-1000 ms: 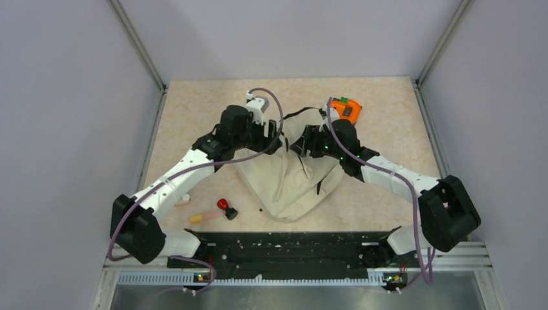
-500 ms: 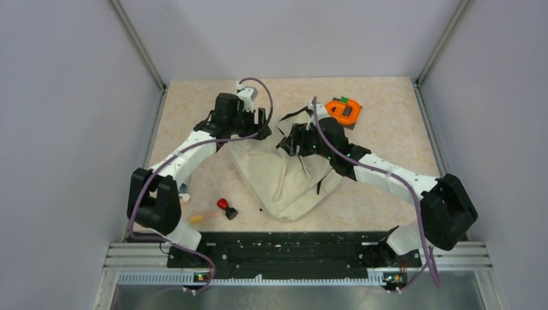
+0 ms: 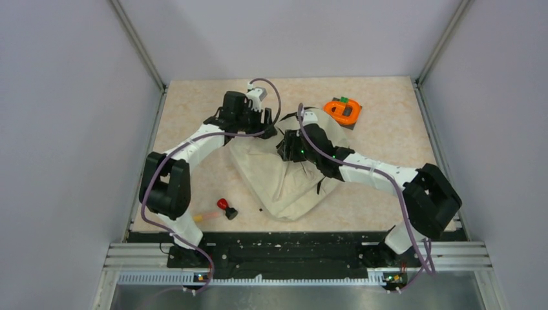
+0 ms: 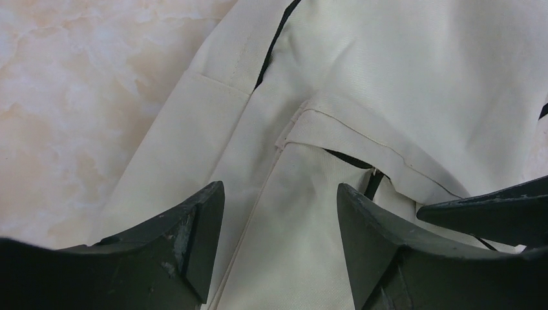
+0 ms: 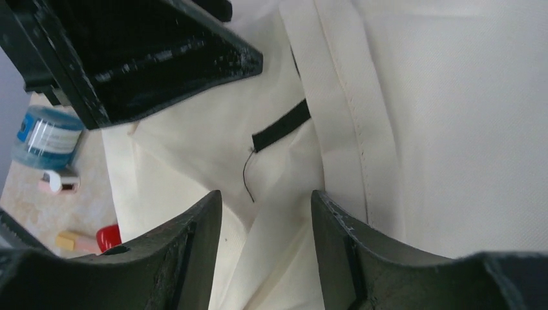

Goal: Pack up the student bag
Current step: Unzip the student bag at the center of the board.

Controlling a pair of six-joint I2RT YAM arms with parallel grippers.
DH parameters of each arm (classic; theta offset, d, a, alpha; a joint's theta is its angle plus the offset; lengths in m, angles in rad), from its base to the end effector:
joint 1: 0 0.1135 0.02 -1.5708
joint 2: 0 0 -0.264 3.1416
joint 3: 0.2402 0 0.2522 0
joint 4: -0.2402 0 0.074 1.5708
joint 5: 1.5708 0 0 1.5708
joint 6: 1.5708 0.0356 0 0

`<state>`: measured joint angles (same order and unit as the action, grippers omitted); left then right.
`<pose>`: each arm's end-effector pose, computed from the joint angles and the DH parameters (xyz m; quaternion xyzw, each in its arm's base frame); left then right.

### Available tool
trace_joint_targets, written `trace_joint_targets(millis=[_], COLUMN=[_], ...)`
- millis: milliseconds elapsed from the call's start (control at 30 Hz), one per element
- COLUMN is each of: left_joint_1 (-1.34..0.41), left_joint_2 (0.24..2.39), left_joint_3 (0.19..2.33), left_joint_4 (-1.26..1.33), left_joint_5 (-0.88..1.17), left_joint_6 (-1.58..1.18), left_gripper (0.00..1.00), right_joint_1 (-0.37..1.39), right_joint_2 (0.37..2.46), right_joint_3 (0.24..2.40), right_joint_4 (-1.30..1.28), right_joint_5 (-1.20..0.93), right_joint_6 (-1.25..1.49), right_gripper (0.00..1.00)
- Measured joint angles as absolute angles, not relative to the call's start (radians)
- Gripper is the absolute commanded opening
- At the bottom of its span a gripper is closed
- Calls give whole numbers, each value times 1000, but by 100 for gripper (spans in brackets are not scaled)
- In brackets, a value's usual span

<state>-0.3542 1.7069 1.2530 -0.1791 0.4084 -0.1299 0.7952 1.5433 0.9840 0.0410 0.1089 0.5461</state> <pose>0.3593 -0.1479 0.2585 0.1888 0.8578 -0.2817 0.3863 0.2459 0.2452 0.2441 -0.0801 0.8601 0.2748 0.4222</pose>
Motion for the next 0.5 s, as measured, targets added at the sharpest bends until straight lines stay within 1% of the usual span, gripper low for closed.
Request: trace_joint_targets(millis=[100,233,367,467,500], left_joint_1=[-354,-353,-353,-349,-348], left_joint_2=[1729,1761,1774,1774,1774], left_joint_3=[1261,1273,1273,1273,1273], left_joint_4=[-176,-170,-162,-156,-155], left_joint_5=[419,436,451,459,463], left_joint_6=[-128,-127,-123,-125,-126], left_gripper=[60,41,27,18,12], right_joint_1=[800,801,802,808,812], right_joint_2=[1569,1639,1705,1736,1749], right_joint_3=[1023,1111,1174,1199,1213], right_joint_4=[41,35,25,6,-6], right_joint_5=[162,229,266,297,311], right_joint_6=[540,519,503,490,487], right_gripper=[51,50,48,48,47])
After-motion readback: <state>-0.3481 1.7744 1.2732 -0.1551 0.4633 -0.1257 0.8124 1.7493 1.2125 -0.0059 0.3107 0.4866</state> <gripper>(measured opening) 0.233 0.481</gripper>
